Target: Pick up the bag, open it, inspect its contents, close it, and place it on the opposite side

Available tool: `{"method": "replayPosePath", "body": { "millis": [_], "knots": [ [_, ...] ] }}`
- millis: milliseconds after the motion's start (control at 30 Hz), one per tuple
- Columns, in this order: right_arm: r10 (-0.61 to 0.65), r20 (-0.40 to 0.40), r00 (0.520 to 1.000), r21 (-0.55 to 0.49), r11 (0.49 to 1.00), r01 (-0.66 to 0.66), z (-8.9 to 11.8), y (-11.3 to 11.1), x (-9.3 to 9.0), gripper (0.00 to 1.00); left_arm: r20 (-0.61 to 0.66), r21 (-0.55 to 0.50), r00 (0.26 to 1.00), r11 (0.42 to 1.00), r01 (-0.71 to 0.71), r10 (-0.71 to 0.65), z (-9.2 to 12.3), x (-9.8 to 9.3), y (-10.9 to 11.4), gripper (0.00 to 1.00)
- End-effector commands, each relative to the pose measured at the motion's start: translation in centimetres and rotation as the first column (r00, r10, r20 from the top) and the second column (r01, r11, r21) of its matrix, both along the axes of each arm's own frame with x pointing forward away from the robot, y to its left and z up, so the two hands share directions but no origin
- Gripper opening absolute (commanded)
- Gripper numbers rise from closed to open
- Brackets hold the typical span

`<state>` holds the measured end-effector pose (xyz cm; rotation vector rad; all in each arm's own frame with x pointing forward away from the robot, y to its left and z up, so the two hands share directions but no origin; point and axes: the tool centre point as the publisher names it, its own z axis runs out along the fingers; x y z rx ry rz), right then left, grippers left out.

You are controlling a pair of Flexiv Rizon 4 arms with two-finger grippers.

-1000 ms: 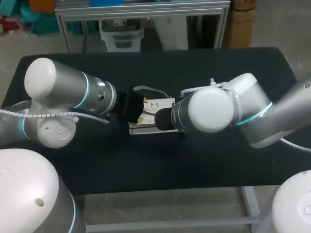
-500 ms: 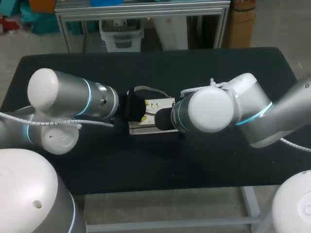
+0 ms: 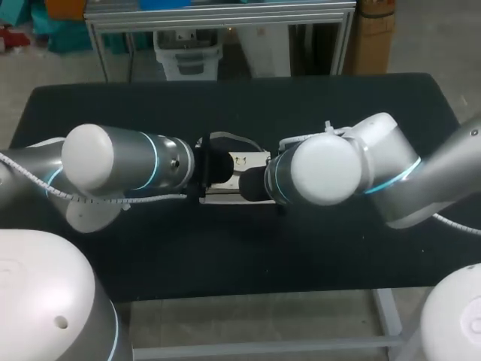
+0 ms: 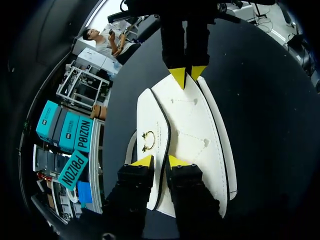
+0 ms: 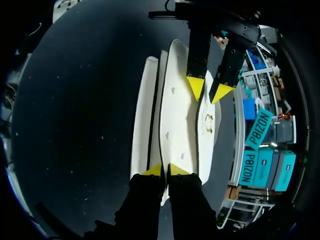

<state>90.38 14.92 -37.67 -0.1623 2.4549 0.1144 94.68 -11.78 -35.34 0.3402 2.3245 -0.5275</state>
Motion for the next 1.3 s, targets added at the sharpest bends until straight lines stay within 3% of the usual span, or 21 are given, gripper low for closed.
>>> {"method": "replayPosePath", "body": {
  "millis": [33,633,1167,1200,1233,1300],
  "knots": [
    [0.002,0.001,1.0,0.002,1.0,-0.002,-0.2,-0.1,-0.1,0.0,0.0,0.006,1.0,1.0,-0.028,0.028,0.4,-0.1,0.3,0.0],
    [0.002,0.001,1.0,0.002,1.0,-0.002,-0.2,-0.1,-0.1,0.0,-0.128,-0.099,0.992,0.995,0.006,-0.018,3.0,0.9,2.4,0.0],
    [0.002,0.001,1.0,0.002,1.0,-0.002,-0.2,-0.1,-0.1,0.0,-0.244,-0.09,0.969,0.996,0.003,-0.025,4.4,1.8,2.6,0.0],
    [0.002,0.001,1.0,0.002,1.0,-0.002,-0.2,-0.1,-0.1,0.0,-0.245,-0.089,0.969,0.996,0.005,-0.027,4.2,1.6,2.6,0.23],
    [0.002,0.001,1.0,0.002,1.0,-0.002,-0.2,-0.1,-0.1,0.0,-0.245,-0.088,0.969,0.996,0.01,-0.031,4.0,1.5,2.5,0.38],
    [0.002,0.001,1.0,0.002,1.0,-0.002,-0.2,-0.1,-0.1,0.0,-0.247,-0.086,0.968,0.996,0.024,-0.045,3.5,1.3,2.4,0.46]
  ]
}}
